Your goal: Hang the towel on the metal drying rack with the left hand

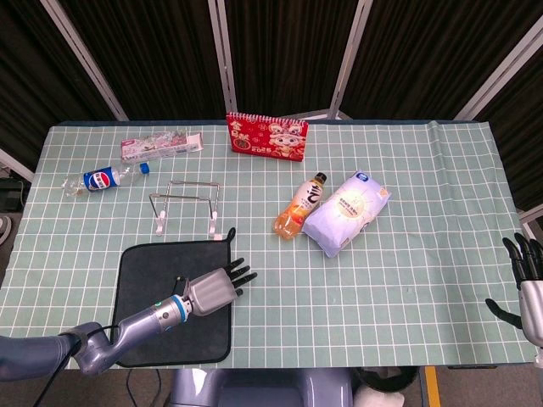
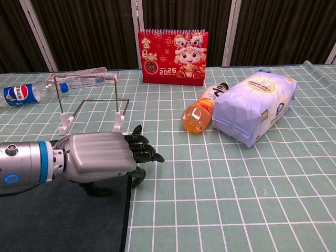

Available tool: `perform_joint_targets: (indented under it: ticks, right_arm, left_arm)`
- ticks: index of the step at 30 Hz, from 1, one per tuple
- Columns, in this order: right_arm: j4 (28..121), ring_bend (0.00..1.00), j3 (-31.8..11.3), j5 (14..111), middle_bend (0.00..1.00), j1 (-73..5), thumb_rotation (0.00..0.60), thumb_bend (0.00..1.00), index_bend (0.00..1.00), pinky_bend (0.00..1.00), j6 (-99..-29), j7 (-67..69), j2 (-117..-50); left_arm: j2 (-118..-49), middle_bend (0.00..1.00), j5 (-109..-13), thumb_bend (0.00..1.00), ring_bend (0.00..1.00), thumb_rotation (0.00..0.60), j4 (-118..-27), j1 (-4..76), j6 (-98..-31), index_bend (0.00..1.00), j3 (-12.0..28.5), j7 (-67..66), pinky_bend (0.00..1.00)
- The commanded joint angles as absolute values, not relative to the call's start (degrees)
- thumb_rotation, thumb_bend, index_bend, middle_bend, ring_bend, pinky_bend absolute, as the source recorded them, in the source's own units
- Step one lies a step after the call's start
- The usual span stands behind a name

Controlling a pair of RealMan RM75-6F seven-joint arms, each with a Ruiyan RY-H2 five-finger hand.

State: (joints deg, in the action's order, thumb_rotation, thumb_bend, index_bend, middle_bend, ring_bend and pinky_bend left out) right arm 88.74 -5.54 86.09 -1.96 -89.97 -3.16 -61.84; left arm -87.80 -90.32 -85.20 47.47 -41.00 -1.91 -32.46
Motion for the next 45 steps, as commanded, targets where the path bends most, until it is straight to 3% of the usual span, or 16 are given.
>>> perform_joint_targets:
  ticks: [1, 8, 15, 25, 33, 40, 45]
  right_arm:
    - [88.77, 0.00, -5.52, 86.14, 0.00, -1.93, 0.600, 0.00, 0.02, 0.00, -90.02, -3.07, -61.79]
    - [88.80, 0.00, -5.51, 86.24, 0.00, -1.87, 0.600, 0.00, 0.02, 0.00, -90.14, -3.08, -61.76]
    - [88.86, 0.00, -5.43, 86.25, 0.00, -1.91, 0.600, 0.00, 0.02, 0.00, -89.97, -3.28, -61.80]
    - [88.86, 0.00, -5.48, 86.03, 0.00, -1.94, 0.600, 0.00, 0.02, 0.00, -89.77, -3.25, -61.78]
    - [88.76, 0.00, -5.49, 85.83, 0.00, -2.07, 0.600, 0.00, 0.02, 0.00, -89.37, -3.17, -61.79]
    - [88.84, 0.00, -5.42, 85.89, 0.00, -2.09, 0.600, 0.00, 0.02, 0.00, -89.29, -3.25, -61.79]
    - [88.94, 0.00, -5.24, 86.22, 0.00, -2.00, 0.600, 0.00, 0.02, 0.00, -89.45, -3.13, -61.71]
  left_arm:
    - [-87.63, 0.00, -90.06, 0.38, 0.00, 0.600, -85.46, 47.43, -41.33, 0.41, -2.01, -32.68, 0.00]
    - [-87.14, 0.00, -89.58, 0.38, 0.00, 0.600, -85.60, 47.40, -41.87, 0.50, -2.56, -32.51, 0.00]
    - [-88.30, 0.00, -90.09, 0.38, 0.00, 0.600, -84.36, 47.58, -43.17, 0.39, -2.56, -31.10, 0.00]
    - [-89.91, 0.00, -89.84, 0.38, 0.00, 0.600, -82.67, 48.04, -42.78, 0.39, -2.96, -30.61, 0.00]
    - [-89.57, 0.00, -89.57, 0.38, 0.00, 0.600, -82.40, 47.95, -43.17, 0.53, -3.44, -29.77, 0.00]
    - [-89.24, 0.00, -89.96, 0.38, 0.00, 0.600, -82.42, 47.93, -43.74, 0.56, -3.86, -29.00, 0.00]
    - [-88.57, 0.00, -90.21, 0.49, 0.00, 0.600, -82.94, 47.64, -44.42, 0.61, -4.27, -28.78, 0.00]
